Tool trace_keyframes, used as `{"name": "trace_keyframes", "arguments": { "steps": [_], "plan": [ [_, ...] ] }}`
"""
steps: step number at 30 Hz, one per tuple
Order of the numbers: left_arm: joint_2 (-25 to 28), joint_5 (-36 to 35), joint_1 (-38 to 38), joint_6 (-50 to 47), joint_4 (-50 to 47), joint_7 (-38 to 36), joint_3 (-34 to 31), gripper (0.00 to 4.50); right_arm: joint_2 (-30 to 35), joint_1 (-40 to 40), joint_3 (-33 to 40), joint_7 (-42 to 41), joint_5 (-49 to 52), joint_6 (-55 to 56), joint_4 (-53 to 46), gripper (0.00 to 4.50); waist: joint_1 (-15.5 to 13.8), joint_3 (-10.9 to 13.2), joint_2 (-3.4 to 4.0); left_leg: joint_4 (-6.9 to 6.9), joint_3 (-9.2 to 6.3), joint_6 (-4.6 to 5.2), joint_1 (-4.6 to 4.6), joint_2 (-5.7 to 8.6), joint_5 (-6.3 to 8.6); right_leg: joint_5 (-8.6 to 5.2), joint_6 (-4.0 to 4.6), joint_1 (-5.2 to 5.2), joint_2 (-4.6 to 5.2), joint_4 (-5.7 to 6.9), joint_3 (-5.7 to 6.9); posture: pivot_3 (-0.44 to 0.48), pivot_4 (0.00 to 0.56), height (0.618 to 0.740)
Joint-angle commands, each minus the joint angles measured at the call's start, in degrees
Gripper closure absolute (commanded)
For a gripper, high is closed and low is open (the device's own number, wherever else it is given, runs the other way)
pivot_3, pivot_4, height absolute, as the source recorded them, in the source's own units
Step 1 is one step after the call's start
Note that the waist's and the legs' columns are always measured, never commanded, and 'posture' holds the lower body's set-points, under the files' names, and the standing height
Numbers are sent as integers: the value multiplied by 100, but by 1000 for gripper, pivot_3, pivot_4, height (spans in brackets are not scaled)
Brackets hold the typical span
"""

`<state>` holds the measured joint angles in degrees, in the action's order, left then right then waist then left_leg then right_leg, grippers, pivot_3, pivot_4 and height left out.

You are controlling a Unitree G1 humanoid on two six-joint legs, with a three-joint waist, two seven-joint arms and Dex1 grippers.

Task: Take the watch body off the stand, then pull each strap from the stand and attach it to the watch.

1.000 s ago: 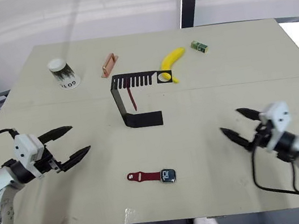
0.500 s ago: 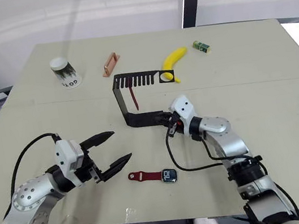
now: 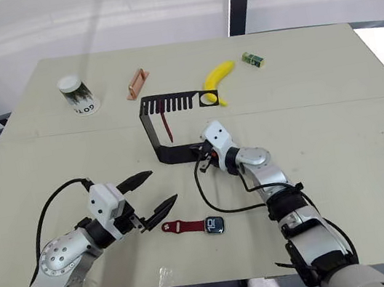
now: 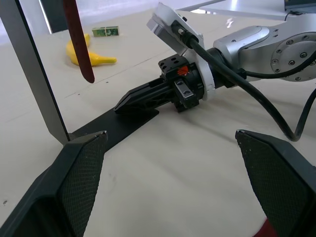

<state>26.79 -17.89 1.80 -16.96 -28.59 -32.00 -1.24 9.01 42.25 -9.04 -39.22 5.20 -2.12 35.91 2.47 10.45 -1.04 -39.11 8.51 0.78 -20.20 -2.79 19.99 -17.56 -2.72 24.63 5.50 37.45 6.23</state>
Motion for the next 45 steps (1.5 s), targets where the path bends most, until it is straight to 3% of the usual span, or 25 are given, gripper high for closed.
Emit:
{"name": "trace_keyframes", "arguments": {
  "steps": [1, 6, 10, 21, 26, 45],
  "plan": [
    [-211, 220, -166, 105, -40, 300, 135, 0, -61, 21, 13, -21, -92, 95, 419, 4481, 2, 0, 0, 0, 0, 0, 1, 0, 0, 0, 0, -1, 0, 0, 0, 0, 150, 729],
    [-574, 464, -404, 95, -61, 616, 392, 0, -45, -109, 4, -156, -51, 95, 347, 4481, -4, -2, -1, 0, -2, 0, 2, 0, 0, 0, 0, -4, 1, 0, 0, 0, 150, 729],
    [-906, 726, -620, -35, -182, 1054, 523, 1356, -41, -182, -28, -279, -25, -7, 214, 4500, -2, -3, -1, 0, -2, 0, 3, 0, 0, 0, 0, -5, 1, 0, 1, 0, 150, 729],
    [-1541, 1318, -1662, -854, 38, 1991, 767, 1356, -30, -263, -96, -464, -38, -209, -54, 4500, -4, -3, -1, 1, -3, -1, 3, -1, -1, 0, 0, -5, 0, 1, 3, 0, 150, 729],
    [-1789, 1469, -1792, -1151, 113, 2245, 853, 1356, -32, -305, -103, -471, -34, -273, -195, 4500, -11, -3, -1, 1, -3, -1, 3, 0, -1, 0, 0, -5, 0, 0, 3, 0, 150, 729],
    [-2179, 1649, -2282, -163, 1531, 2357, 856, 1356, -37, -539, -243, -495, -47, -449, -612, 4500, -74, -3, -1, 2, -3, -1, 1, 0, -1, 0, 0, -4, 1, -5, 6, 0, 150, 729]
  ]
}}
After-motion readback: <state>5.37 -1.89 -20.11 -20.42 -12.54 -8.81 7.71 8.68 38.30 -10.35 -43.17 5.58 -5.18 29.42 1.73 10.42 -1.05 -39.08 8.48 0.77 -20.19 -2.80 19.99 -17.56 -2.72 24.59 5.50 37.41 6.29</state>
